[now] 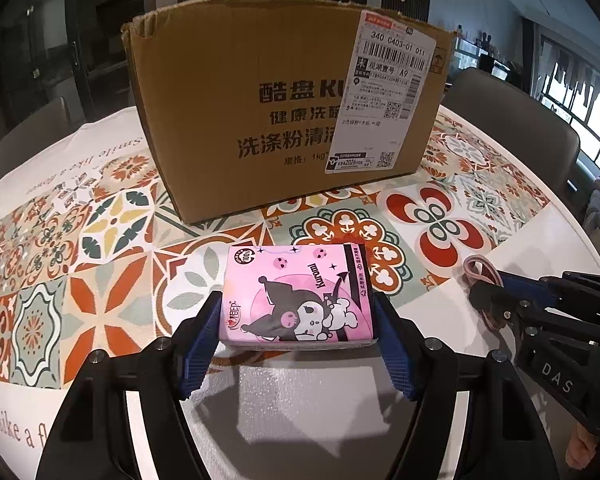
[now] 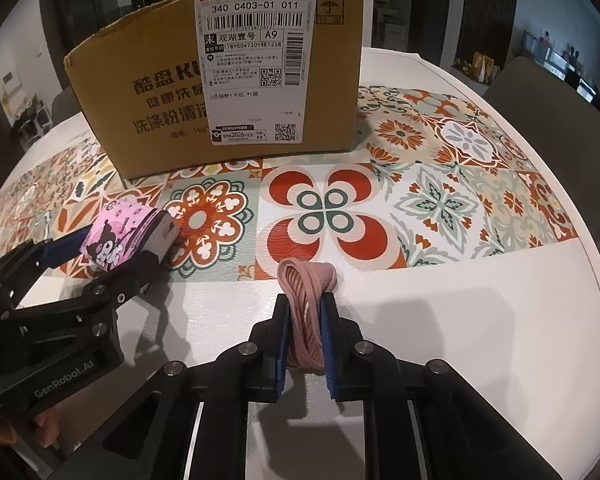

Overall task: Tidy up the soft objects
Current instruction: 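Grasp the pink Kuromi tissue pack with the left tool while the right grasps the pink hair tie, then lift the tissue pack and hair tie and carry both over the box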

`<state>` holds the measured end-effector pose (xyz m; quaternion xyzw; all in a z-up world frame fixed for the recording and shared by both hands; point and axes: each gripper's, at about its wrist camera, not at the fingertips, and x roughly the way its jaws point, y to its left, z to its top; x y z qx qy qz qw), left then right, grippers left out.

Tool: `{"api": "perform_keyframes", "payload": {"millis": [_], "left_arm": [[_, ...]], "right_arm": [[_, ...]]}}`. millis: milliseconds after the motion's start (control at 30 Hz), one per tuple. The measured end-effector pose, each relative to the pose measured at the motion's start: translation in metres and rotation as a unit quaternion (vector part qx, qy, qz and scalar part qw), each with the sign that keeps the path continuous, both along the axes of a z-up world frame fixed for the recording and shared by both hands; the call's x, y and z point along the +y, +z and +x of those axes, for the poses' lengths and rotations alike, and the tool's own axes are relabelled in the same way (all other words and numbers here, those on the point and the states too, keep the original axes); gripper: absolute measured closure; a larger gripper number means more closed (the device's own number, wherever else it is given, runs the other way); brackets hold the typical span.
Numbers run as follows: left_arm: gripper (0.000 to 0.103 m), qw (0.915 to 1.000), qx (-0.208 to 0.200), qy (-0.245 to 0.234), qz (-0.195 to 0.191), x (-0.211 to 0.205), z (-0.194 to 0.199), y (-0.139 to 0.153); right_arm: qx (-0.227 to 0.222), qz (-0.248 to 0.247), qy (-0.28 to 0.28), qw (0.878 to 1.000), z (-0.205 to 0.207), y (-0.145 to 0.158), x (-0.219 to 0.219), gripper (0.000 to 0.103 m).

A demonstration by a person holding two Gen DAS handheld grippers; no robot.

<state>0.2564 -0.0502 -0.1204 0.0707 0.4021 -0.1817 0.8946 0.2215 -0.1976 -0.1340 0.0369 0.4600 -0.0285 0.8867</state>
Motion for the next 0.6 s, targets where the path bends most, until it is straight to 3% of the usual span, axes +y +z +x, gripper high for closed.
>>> {"api": "perform_keyframes", "payload": {"millis": [600], "left_arm": [[0.031,0.9986,-0.046,0.023,-0.011,0.005,-0.029,0.046]], "right_arm": [[-0.055,0.019,0.015,0.998,-0.023,0.042,0.001,0.087]]}}
